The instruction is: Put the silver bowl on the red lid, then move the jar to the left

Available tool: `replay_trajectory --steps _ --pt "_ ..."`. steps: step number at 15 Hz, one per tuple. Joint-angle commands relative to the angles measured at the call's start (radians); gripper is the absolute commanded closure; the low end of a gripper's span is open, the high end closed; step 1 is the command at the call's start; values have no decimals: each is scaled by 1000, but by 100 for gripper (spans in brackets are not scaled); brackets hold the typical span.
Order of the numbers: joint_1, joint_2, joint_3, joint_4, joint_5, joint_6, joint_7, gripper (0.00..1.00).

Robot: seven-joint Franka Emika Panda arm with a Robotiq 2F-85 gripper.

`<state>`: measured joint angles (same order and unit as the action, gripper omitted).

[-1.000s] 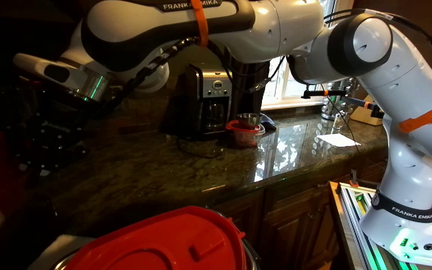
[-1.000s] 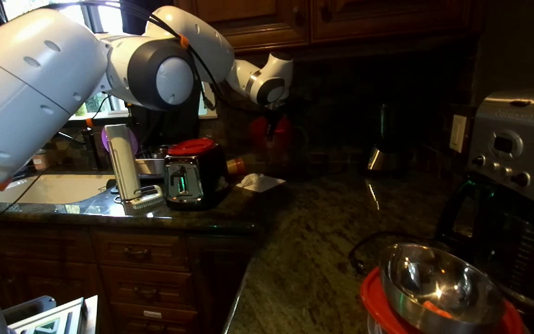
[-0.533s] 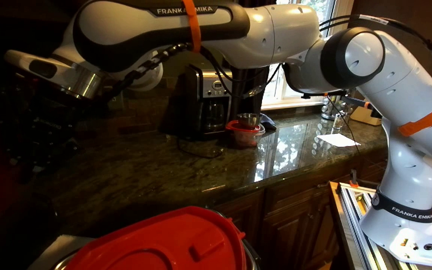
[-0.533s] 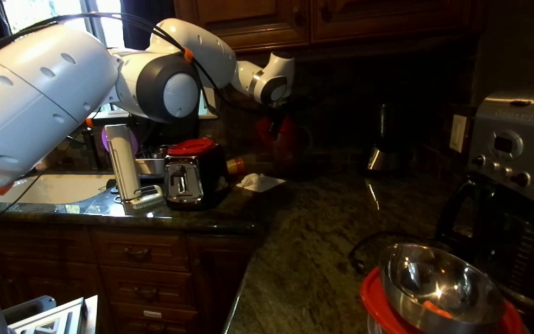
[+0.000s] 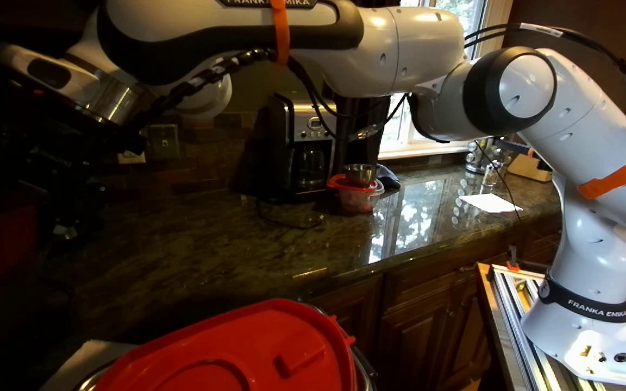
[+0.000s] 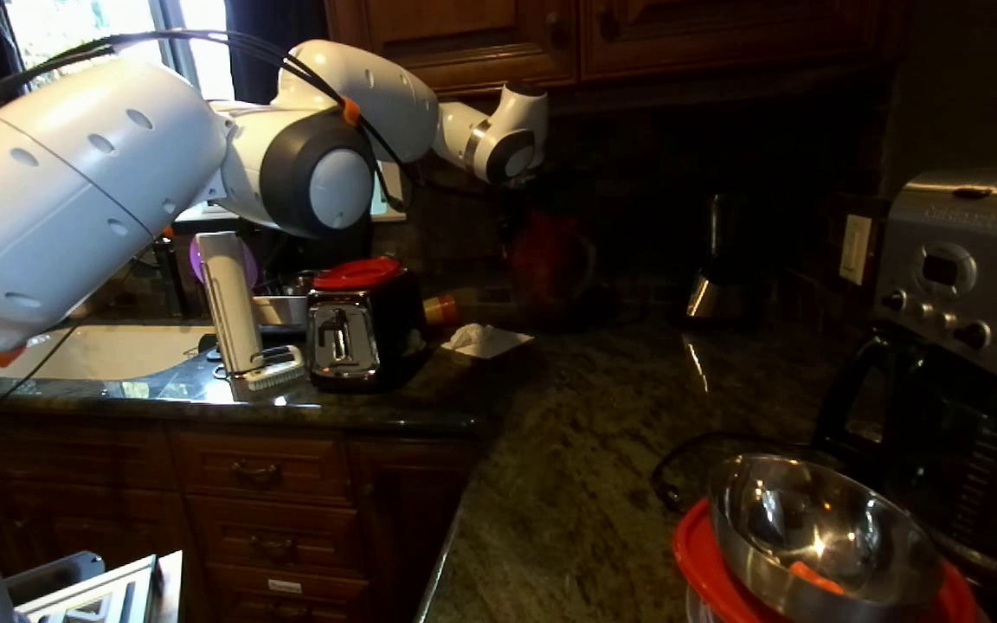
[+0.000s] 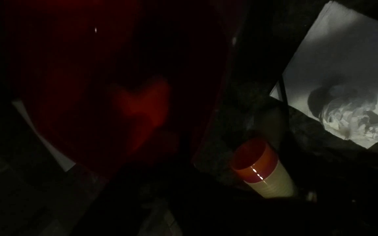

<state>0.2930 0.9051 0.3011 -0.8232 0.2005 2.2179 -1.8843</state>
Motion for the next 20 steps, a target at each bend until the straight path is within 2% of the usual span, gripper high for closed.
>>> replay_trajectory --steps 1,6,10,13,15,18,20 --pt "-12 25 32 49 20 1 -69 0" --pt "-55 -12 68 6 64 82 -124 0" --pt "-129 -84 83 -129 143 282 -98 0" --pt "-147 -164 -17 -276 129 454 29 0" --pt "-136 -208 -103 -360 104 509 118 0" --pt "-96 -278 -240 -486 80 528 262 0" --pt "-70 -327 -306 -573 64 478 338 0"
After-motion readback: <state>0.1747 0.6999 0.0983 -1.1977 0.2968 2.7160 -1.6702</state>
